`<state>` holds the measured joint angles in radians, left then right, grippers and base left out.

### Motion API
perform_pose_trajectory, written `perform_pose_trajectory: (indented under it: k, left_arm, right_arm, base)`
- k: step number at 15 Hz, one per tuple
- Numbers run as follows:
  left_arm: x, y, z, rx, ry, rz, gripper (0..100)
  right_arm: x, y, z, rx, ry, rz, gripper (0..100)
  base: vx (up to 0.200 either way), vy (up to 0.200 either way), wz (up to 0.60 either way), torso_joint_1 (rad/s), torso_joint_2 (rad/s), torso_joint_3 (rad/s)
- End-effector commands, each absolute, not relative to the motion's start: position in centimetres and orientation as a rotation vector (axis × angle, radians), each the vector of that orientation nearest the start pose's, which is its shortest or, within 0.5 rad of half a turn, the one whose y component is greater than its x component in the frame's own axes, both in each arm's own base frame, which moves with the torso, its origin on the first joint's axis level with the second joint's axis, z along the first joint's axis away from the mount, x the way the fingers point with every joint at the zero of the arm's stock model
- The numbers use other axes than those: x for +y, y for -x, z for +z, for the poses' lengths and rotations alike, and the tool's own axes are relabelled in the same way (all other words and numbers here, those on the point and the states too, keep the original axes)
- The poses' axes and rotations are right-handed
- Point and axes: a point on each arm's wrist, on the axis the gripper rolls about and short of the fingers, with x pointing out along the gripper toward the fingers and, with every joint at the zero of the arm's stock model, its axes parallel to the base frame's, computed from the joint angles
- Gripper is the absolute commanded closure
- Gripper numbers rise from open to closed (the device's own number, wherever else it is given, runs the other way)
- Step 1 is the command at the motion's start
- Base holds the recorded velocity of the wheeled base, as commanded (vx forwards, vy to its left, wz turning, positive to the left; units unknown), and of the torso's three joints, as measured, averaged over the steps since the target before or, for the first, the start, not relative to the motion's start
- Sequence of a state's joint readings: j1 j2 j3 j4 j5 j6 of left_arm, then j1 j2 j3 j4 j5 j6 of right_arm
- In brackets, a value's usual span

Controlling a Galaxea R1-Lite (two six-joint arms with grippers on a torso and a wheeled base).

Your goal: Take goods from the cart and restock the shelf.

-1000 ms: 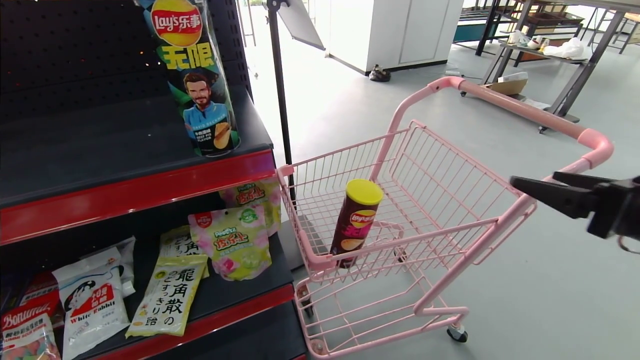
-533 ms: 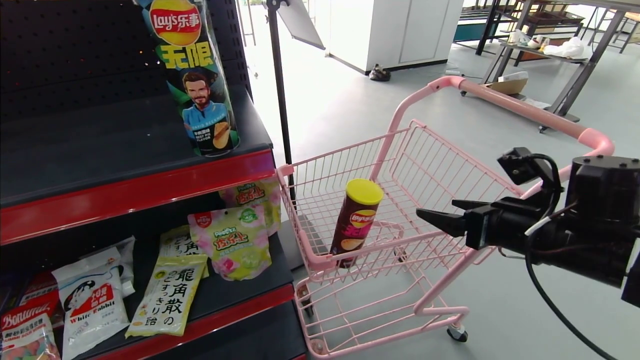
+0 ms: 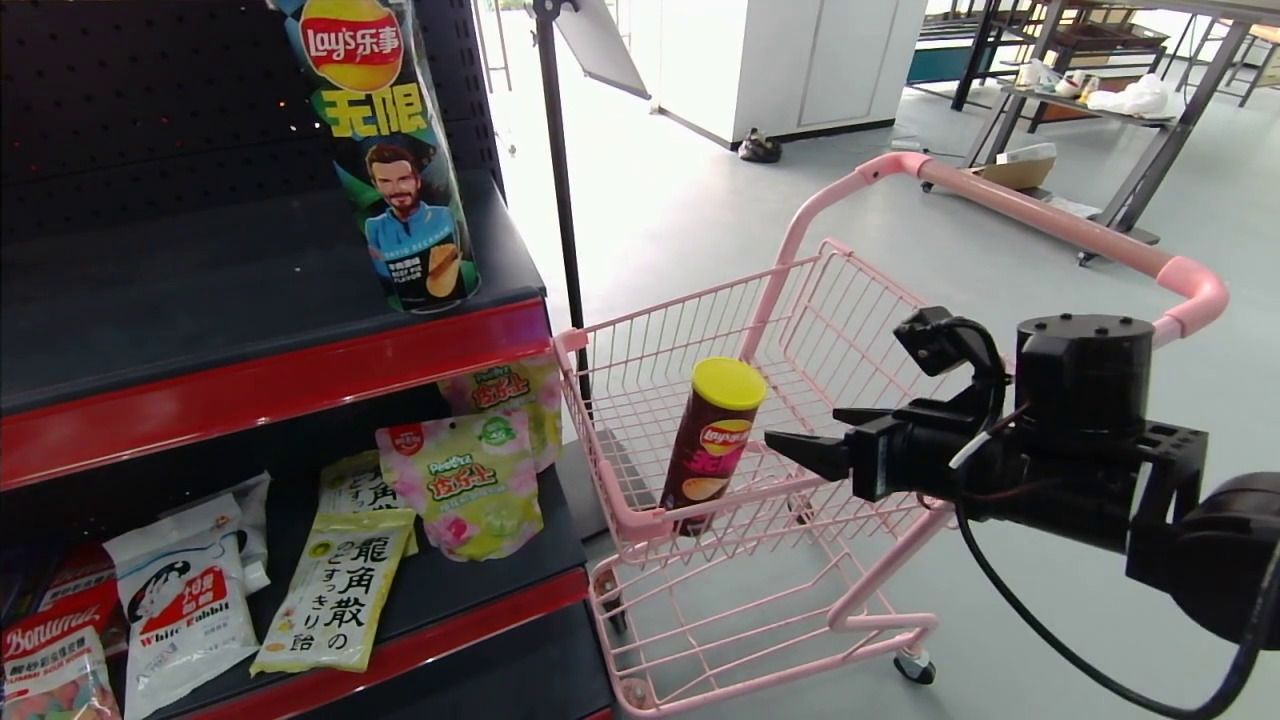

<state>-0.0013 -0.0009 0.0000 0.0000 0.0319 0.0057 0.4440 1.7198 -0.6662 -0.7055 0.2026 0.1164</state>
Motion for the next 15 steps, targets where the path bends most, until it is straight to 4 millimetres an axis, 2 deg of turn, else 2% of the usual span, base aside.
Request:
perform_pose_trajectory:
  k: [1, 5, 6, 11, 15]
  left_arm:
    - [0.1, 2.3, 7.5, 0.0, -0.006, 0.031, 0]
    - [0.1, 2.3, 7.5, 0.0, -0.006, 0.031, 0]
    - [0.1, 2.3, 7.5, 0.0, -0.006, 0.031, 0]
    - [0.1, 2.3, 7.5, 0.0, -0.006, 0.031, 0]
    - [0.1, 2.3, 7.5, 0.0, -0.006, 0.031, 0]
  right_arm:
    - [14.1, -27.0, 13.2, 0.435, -0.054, 0.636, 0]
    - [14.6, -28.0, 12.5, 0.45, -0.052, 0.633, 0]
    - [15.5, -29.1, 12.4, 0.439, -0.054, 0.64, 0]
    - [16.8, -31.4, 12.0, 0.422, -0.055, 0.645, 0]
    - [17.9, -32.4, 11.2, 0.428, -0.054, 0.657, 0]
  base:
    - [0.0, 0.0, 0.0, 0.0, 0.0, 0.0]
    - [0.0, 0.0, 0.0, 0.0, 0.0, 0.0]
    - [0.0, 0.0, 0.0, 0.0, 0.0, 0.0]
    - [0.0, 0.0, 0.0, 0.0, 0.0, 0.0]
    - [0.0, 0.0, 0.0, 0.0, 0.0, 0.0]
